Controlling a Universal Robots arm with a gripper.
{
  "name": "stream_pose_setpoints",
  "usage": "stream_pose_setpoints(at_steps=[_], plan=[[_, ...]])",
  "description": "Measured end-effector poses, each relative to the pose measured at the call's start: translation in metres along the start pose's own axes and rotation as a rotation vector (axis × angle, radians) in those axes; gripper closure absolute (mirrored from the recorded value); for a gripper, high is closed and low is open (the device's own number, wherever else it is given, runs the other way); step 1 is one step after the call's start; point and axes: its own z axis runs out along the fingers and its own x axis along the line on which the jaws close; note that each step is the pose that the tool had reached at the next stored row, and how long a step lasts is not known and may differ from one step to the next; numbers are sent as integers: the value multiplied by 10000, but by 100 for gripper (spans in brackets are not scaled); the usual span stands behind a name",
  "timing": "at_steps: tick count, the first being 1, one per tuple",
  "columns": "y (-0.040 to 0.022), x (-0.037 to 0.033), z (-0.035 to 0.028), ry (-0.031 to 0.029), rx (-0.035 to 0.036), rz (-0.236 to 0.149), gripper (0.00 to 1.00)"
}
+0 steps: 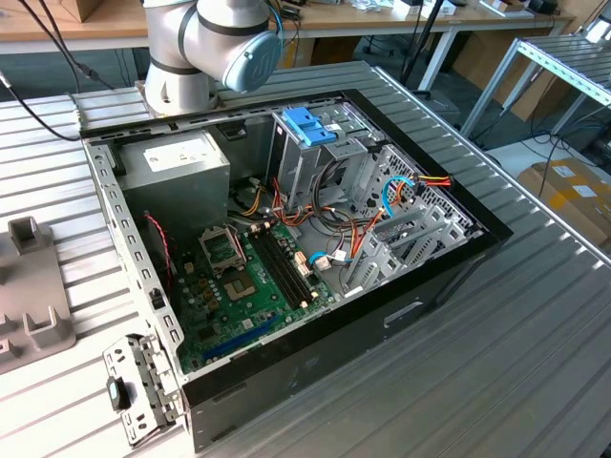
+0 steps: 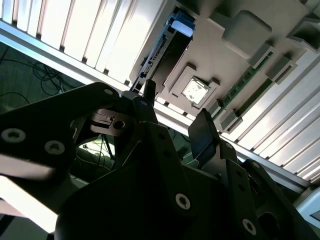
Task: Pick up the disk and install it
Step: 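Pick up the disk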
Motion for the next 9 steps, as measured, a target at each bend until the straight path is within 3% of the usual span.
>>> stream_pose_setpoints(at_steps=[9], plan=[[2, -20, 10, -41, -2, -1, 46]])
